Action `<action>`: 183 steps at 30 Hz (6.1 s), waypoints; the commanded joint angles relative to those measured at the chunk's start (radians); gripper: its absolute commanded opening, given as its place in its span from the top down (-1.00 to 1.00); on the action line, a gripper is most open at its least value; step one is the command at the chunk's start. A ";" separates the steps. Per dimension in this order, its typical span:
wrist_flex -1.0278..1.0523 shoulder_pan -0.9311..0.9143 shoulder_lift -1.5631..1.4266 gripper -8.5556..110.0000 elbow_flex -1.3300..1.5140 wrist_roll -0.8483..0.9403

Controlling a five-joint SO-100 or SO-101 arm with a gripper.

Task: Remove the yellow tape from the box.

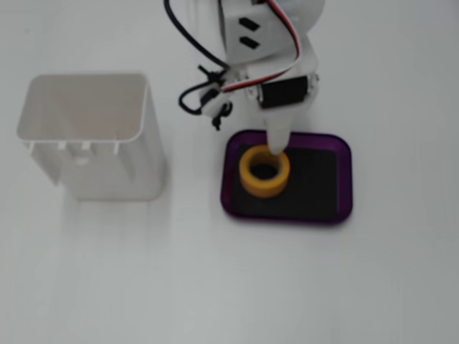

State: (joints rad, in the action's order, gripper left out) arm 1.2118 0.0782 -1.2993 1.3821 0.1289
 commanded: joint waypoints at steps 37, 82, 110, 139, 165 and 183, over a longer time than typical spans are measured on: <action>0.011 -0.002 -0.003 0.65 -0.112 0.002; -0.175 -0.060 -0.009 0.87 0.092 0.003; -0.219 -0.035 -0.785 0.87 0.815 0.017; 0.078 -0.044 -1.275 0.64 0.638 0.029; -0.051 -0.044 -2.128 0.65 1.612 -0.247; -0.054 -0.044 -2.128 0.86 1.694 -0.192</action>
State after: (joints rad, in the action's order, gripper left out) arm 1.1704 0.0368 -3.3548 3.0680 -0.0782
